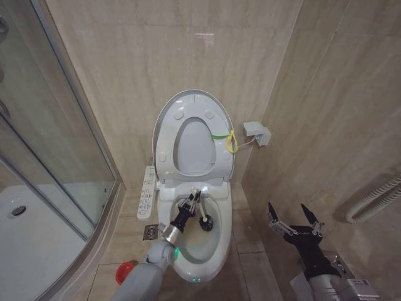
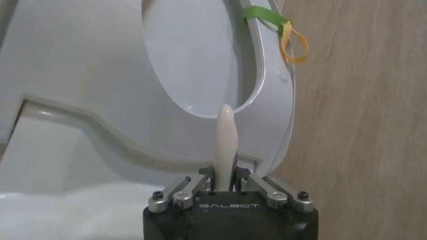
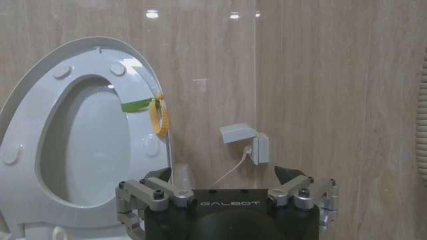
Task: Open the toilet lid, clean the toilet bowl with a toilet brush, close the toilet lid, and flush.
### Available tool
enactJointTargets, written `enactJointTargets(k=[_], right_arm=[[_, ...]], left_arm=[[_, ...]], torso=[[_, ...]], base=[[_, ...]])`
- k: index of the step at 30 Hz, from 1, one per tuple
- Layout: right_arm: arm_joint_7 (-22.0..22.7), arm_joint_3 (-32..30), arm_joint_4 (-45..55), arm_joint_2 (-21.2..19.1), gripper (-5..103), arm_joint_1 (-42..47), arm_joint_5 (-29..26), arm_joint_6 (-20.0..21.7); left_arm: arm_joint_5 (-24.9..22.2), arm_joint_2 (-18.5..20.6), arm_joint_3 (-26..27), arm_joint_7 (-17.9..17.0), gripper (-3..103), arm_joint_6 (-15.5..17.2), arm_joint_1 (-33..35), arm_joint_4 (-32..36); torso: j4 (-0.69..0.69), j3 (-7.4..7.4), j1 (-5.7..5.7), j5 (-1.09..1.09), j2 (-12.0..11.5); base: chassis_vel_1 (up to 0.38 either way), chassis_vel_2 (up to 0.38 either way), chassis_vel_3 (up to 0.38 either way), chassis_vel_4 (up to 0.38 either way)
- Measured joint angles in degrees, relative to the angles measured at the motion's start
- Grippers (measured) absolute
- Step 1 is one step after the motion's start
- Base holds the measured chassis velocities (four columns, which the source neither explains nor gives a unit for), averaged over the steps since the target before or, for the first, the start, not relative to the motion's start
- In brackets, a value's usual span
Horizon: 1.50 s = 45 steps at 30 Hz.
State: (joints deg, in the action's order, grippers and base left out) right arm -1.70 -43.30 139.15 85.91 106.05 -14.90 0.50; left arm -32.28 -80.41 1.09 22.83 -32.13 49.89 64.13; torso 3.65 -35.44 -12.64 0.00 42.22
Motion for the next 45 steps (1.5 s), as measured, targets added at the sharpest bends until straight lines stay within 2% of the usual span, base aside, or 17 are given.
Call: enactJointTargets(k=[9, 17, 26, 36, 45], right_arm=[[0.0, 0.0, 0.0, 0.0, 100, 0.0, 0.0, 0.0], [0.0, 0.0, 0.0, 0.0, 100, 0.0, 0.0, 0.0], [0.0, 0.0, 0.0, 0.0, 100, 0.0, 0.0, 0.0], [0.0, 0.0, 0.0, 0.0, 100, 0.0, 0.0, 0.0], [0.0, 0.0, 0.0, 0.0, 100, 0.0, 0.0, 0.0]], left_arm=[[-0.8, -0.4, -0.2, -1.0, 19, 0.6, -0.7, 3.1], [0.8, -1.1, 0.5, 0.6, 19, -0.4, 0.3, -0.4], [-1.1, -1.2, -1.2, -0.8, 19, 0.3, -2.8, 1.7], [0.6, -1.5, -0.8, 0.7, 19, -0.5, -2.1, -1.3], [-0.2, -1.2, -0.5, -0.2, 19, -0.4, -4.8, -0.7]], torso=[[0.04, 0.00, 0.00, 0.00, 0.0], [0.00, 0.00, 0.00, 0.00, 0.0], [0.04, -0.01, 0.00, 0.00, 0.0], [0.00, -0.01, 0.00, -0.01, 0.0], [0.03, 0.00, -0.01, 0.00, 0.0]], base=[[0.000, 0.000, 0.000, 0.000], [0.000, 0.000, 0.000, 0.000], [0.000, 0.000, 0.000, 0.000], [0.000, 0.000, 0.000, 0.000], [0.000, 0.000, 0.000, 0.000]])
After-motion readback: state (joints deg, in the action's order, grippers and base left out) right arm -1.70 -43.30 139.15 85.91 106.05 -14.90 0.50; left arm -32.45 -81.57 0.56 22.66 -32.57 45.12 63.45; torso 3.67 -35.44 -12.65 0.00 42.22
